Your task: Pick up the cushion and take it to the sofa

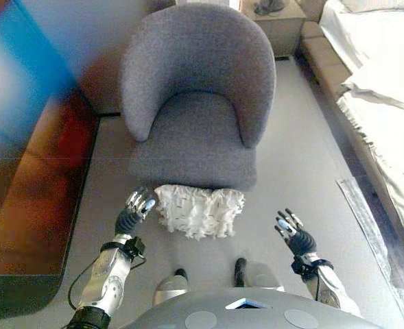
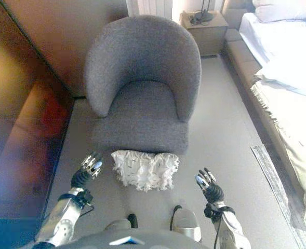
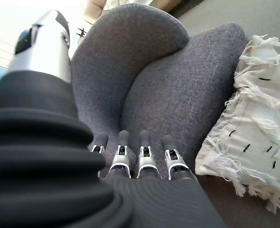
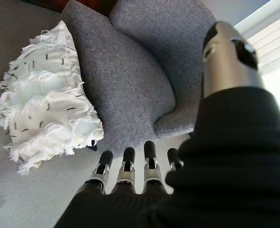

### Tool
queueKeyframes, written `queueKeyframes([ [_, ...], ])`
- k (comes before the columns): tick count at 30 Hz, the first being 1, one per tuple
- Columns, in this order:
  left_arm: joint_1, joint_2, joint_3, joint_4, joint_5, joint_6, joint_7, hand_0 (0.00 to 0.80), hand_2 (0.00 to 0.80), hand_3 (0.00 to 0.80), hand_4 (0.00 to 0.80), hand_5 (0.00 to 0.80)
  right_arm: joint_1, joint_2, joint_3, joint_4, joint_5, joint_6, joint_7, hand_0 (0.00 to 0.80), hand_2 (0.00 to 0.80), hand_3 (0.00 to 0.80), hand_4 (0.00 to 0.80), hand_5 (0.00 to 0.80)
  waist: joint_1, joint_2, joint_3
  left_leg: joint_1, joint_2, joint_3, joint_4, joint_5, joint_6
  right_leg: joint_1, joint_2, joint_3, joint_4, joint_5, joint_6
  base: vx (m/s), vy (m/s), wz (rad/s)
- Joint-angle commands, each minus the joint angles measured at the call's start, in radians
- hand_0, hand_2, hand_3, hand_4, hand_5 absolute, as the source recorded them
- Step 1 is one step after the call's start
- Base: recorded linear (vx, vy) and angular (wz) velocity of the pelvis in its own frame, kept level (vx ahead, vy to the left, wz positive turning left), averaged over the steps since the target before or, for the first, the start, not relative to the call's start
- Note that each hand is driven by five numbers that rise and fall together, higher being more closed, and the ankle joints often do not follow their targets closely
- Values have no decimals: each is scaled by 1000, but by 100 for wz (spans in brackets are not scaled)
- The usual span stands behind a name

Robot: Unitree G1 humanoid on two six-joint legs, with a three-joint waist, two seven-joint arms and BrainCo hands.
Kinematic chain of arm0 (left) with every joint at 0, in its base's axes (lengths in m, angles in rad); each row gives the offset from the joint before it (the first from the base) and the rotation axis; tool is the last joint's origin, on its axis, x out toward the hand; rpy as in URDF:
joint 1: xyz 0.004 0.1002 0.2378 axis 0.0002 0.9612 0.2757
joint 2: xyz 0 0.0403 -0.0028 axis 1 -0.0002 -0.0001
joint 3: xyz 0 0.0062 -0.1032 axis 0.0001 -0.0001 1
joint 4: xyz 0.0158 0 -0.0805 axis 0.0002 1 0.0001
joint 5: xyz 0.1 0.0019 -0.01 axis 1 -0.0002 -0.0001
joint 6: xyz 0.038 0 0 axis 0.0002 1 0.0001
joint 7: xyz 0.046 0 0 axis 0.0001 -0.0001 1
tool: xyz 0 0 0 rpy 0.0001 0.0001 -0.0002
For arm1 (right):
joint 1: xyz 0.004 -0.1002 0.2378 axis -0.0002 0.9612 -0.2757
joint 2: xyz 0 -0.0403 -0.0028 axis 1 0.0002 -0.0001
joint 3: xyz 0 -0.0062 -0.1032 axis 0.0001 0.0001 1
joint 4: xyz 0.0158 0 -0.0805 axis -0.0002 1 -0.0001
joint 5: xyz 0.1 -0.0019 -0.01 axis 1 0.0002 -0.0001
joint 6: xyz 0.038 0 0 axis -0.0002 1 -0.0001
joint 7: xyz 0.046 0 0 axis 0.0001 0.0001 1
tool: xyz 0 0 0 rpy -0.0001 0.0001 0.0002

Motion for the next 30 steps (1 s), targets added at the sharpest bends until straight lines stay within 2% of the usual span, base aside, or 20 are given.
queueKeyframes([
  [1,-36,55,20,-42,21,-54,-9,0,0,0,0,0,-30,41,23,-51,8,-62,-10,0,0,0,0,0,33,-30,4,-99,-44,-46,54,-22,83,56,-147,-49,125,49,104,95,167,-4],
  [4,-43,58,36,-27,9,-37,-15,0,0,0,0,0,-20,56,29,-50,14,-63,-7,0,0,0,0,0,35,-34,8,-92,-62,-16,77,-45,105,30,-186,-44,212,95,96,159,216,-16],
  [7,-40,63,45,-37,10,-21,-8,0,0,0,0,0,-6,62,26,-46,8,-58,-5,0,0,0,0,0,38,-36,5,-92,-69,-8,85,-53,111,38,-190,-48,198,108,97,122,98,-10],
  [10,-35,74,52,-32,37,-14,4,0,0,0,0,0,-11,69,27,-26,17,-65,7,0,0,0,0,0,48,-48,-3,-102,-80,-9,98,-63,118,68,-192,-42,152,119,110,120,-8,-18],
  [12,-26,76,59,-23,37,-12,0,0,0,0,0,0,-17,69,32,-25,26,-62,5,0,0,0,0,0,53,-59,-11,-106,-77,6,99,-64,118,84,-190,-47,114,130,118,99,-90,-13],
  [14,-23,78,55,-21,36,-17,3,0,0,0,0,0,-18,69,36,-20,28,-59,4,0,0,0,0,0,49,-64,-15,-101,-66,29,88,-59,109,95,-171,-60,46,118,119,84,-118,-19],
  [15,-24,79,49,-26,31,-20,8,0,0,0,0,0,-16,66,37,-19,29,-53,3,0,0,0,0,0,41,-67,-17,-95,-54,51,77,-53,96,95,-142,-69,-16,100,119,73,-125,-46],
  [16,-25,80,48,-28,28,-21,9,0,0,0,0,0,-14,63,38,-20,30,-49,3,0,0,0,0,0,38,-68,-18,-93,-48,59,74,-51,92,92,-130,-72,-32,92,118,93,-169,-65],
  [18,-28,78,40,-52,9,-27,38,0,0,0,0,0,-14,45,44,-28,29,-21,10,0,0,0,0,0,26,-77,-14,-84,-29,93,74,-48,78,76,-79,-82,-88,69,111,68,-191,-70],
  [21,-44,71,48,-78,-8,-17,70,0,0,0,0,0,-31,45,52,-1,23,-7,25,0,0,0,0,0,11,-99,3,-102,-9,91,150,-78,76,51,-44,-22,-104,67,89,26,-267,-44],
  [23,-57,50,59,-70,-36,-15,84,0,0,0,0,0,-63,39,55,20,9,1,32,0,0,0,0,0,11,-120,12,-127,2,106,287,-108,72,62,-41,-24,-117,70,66,49,-254,-12],
  [25,-54,38,59,-76,-57,-7,84,0,0,0,0,0,-75,24,67,14,-10,0,-2,0,0,0,0,0,14,-128,22,-184,30,93,440,-69,51,73,-27,-24,-118,58,35,55,-210,0],
  [26,-57,32,56,-73,-56,-4,83,0,0,0,0,0,-79,20,66,12,-1,-9,-10,0,0,0,0,0,14,-124,32,-212,68,99,464,-16,30,80,-15,-32,-111,51,21,26,-146,8],
  [27,-60,30,55,-70,-53,-7,83,0,0,0,0,0,-82,18,63,14,11,-15,0,0,0,0,0,0,14,-122,37,-219,83,104,456,4,21,84,-11,-38,-110,49,18,39,-94,5],
  [28,-65,30,53,-62,-55,-13,83,0,0,0,0,0,-85,15,63,17,17,-24,10,0,0,0,0,0,14,-116,41,-216,100,108,407,33,5,94,-4,-46,-110,41,15,98,-15,5],
  [30,-66,19,53,-44,-61,-29,88,0,0,0,0,0,-85,20,60,21,-1,-30,20,0,0,0,0,0,17,-101,37,-200,118,92,183,102,-13,125,11,-47,-131,32,22,166,52,13],
])
